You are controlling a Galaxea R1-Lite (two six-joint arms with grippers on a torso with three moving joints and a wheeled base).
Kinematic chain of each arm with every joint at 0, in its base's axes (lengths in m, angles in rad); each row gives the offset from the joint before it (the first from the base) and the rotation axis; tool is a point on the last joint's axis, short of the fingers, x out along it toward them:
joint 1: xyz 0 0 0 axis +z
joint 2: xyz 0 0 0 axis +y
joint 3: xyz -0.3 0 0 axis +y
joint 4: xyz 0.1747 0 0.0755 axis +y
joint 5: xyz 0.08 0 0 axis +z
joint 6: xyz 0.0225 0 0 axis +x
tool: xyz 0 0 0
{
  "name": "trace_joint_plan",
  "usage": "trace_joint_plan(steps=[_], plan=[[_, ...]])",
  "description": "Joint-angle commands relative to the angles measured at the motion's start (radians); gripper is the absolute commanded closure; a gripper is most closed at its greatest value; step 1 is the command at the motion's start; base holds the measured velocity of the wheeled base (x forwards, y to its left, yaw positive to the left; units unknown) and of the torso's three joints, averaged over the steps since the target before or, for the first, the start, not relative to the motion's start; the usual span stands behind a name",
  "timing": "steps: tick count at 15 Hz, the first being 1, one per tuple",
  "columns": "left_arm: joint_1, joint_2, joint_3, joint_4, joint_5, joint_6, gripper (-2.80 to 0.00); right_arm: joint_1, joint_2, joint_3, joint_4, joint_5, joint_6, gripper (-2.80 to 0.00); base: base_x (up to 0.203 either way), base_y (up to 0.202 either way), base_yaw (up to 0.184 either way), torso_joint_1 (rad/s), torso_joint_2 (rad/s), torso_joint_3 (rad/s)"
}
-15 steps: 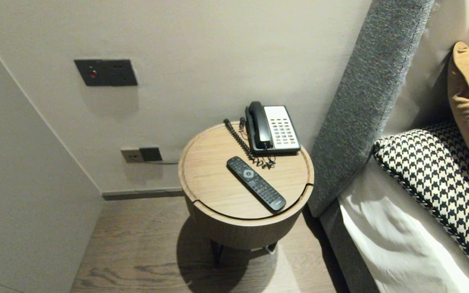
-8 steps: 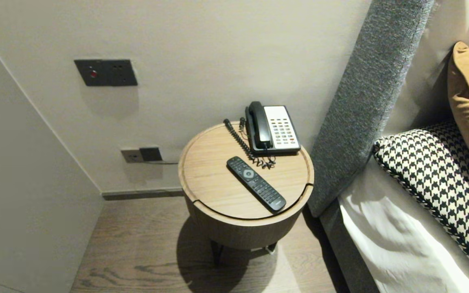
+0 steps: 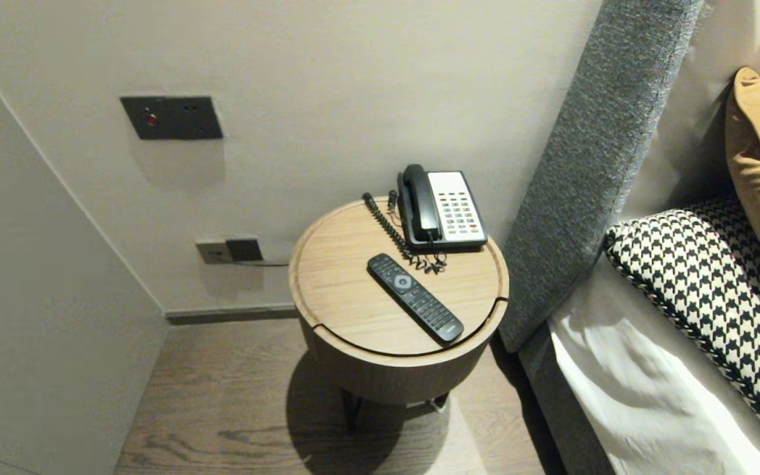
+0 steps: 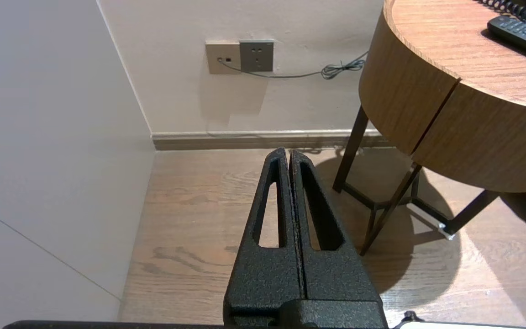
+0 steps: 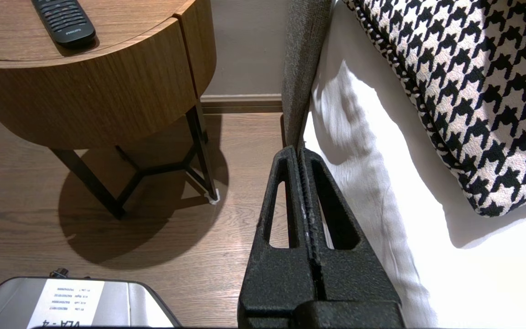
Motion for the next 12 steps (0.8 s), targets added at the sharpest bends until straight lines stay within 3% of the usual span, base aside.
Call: trace_joint_plan(steps=[1,12], plan=[[0.001,0.0,0.0,-0.001,0.0,0.0,0.0,0.0,0.002,0.001,0.001,0.001,0.0,0.0,0.0,0.0,0.0,0.0,0.0,0.0],[0.001,0.0,0.0,-0.001,-0.001,0.0,0.0,0.0,0.002,0.001,0.001,-0.001,0.003,0.0,0.0,0.0,0.0,0.0,0.0,0.0]])
